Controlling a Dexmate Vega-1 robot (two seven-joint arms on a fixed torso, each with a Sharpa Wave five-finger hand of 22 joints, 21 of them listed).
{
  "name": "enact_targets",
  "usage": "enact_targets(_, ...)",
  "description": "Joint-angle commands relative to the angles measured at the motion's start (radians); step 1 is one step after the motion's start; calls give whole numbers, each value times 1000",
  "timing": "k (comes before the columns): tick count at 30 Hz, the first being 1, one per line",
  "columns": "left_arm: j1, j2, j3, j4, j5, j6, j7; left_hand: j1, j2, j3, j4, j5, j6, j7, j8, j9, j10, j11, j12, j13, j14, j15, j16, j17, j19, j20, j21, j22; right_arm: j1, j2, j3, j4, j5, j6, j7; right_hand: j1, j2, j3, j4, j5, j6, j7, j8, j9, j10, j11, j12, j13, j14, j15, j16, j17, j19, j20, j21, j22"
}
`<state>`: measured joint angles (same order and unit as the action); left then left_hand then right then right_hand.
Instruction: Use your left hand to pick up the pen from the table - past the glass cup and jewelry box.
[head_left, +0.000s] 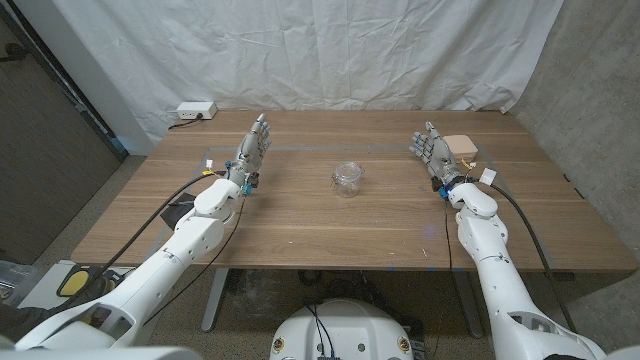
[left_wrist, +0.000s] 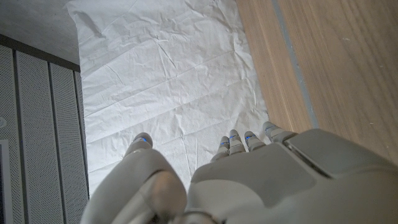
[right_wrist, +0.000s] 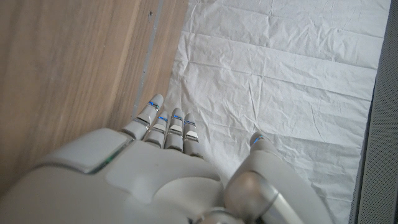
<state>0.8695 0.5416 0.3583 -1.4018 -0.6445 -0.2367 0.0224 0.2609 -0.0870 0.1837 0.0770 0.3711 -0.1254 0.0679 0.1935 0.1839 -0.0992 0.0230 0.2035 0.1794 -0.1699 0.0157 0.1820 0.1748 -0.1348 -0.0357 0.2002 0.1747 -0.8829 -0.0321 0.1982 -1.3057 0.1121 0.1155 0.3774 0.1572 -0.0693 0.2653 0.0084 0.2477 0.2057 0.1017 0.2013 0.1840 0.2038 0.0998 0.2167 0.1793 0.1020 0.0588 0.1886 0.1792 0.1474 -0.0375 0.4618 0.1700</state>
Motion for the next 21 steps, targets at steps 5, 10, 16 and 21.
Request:
enact_targets(5, 23, 34, -24, -29, -12, -13, -18, 15, 3, 8, -5, 5, 11, 0, 11, 2, 5, -2, 4, 4, 3, 6, 9, 5, 0, -42, 5, 4, 8, 78, 65, 6, -83, -2, 36, 10, 4, 5, -9, 3, 16, 1, 3, 5, 27, 0, 6, 3, 22, -4, 9, 4, 25, -14, -8, 4)
enact_targets(10, 45, 55, -33, -51, -9, -19, -20, 19, 7, 8, -6, 6, 16, -1, 12, 2, 7, -5, 4, 4, 5, 9, 9, 4, 0, -42, 4, 4, 1, 88, 73, -7, -90, -6, 35, 11, 4, 4, -9, 3, 18, 0, 4, 5, 27, 0, 5, 4, 25, -3, 10, 4, 27, -14, -10, 4)
enact_targets(16, 84, 79, -55, -87, -8, -33, -7, 26, 13, 11, -8, 8, 31, -2, 18, 2, 15, -4, 7, 4, 12, 6, 10, 4, 2, -42, 4, 4, -12, 94, 74, -27, -101, -14, 36, 13, 5, 4, -11, 1, 19, 0, 3, 5, 35, -4, 7, 4, 34, -5, 12, 4, 39, -16, -11, 4)
enact_targets(21, 113, 102, -76, -129, -5, -45, 5, 32, 19, 13, -10, 9, 39, -1, 20, 3, 18, -5, 7, 4, 16, 5, 10, 4, 3, -41, 4, 4, -19, 100, 75, -40, -106, -16, 33, 16, 6, 3, -14, 0, 25, -4, 4, 5, 48, -5, 10, 4, 50, -13, 15, 4, 55, -19, -11, 4)
